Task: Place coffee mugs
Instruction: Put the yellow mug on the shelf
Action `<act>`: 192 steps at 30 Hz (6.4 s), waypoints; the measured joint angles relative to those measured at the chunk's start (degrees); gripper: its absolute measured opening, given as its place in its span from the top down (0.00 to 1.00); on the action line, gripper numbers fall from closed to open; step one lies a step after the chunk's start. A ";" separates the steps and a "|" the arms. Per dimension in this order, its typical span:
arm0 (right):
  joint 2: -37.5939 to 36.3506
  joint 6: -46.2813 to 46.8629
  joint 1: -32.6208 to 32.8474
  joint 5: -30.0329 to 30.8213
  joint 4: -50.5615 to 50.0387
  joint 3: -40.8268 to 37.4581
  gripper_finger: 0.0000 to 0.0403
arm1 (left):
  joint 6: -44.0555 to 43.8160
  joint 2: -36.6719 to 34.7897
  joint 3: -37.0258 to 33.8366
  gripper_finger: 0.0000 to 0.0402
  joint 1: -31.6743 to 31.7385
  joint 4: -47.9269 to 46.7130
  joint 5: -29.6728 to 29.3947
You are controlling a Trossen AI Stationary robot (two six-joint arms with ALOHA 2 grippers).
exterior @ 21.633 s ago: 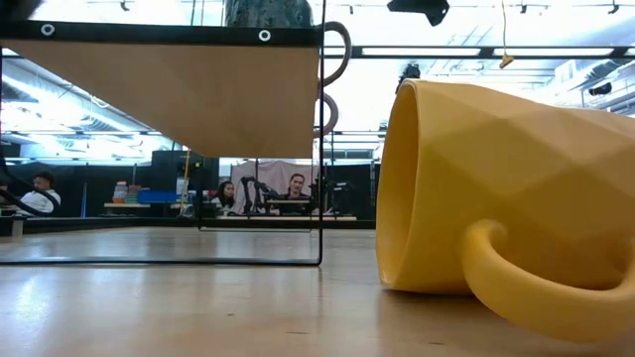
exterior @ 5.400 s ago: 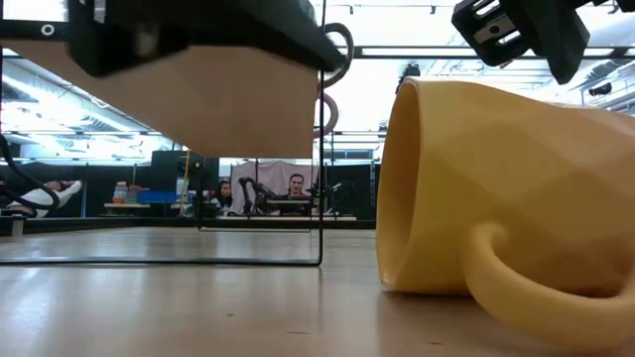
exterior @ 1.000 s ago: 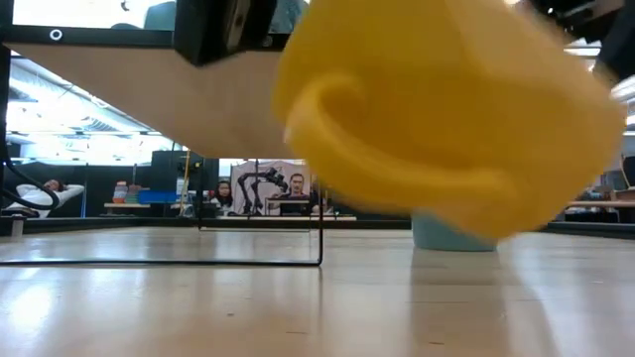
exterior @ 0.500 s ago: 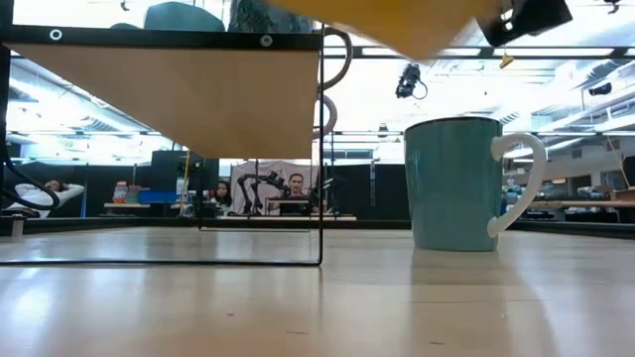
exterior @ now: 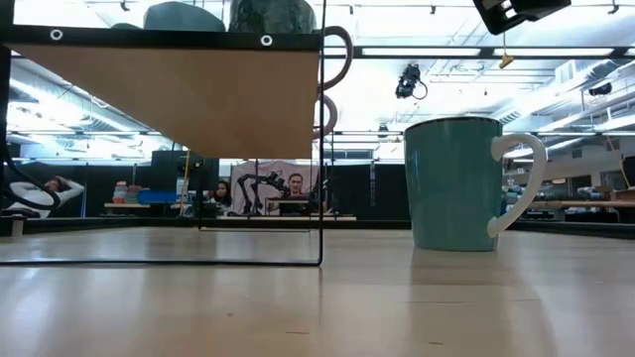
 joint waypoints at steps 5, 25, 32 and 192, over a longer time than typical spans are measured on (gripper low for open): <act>0.07 0.00 0.00 0.04 0.02 0.00 0.55 | -3.32 0.00 0.00 0.91 -0.96 -7.65 -0.22; 0.11 0.00 0.00 0.04 -0.01 0.00 0.55 | -3.97 0.87 -0.15 0.91 -0.87 -20.42 -4.02; 0.13 0.00 0.00 0.04 0.04 0.00 0.55 | -2.11 0.87 -0.15 0.91 -0.87 -20.35 -5.90; 0.15 2.12 0.00 0.02 1.26 0.04 0.55 | -19.42 5.33 -1.99 0.52 -19.53 -20.31 -28.51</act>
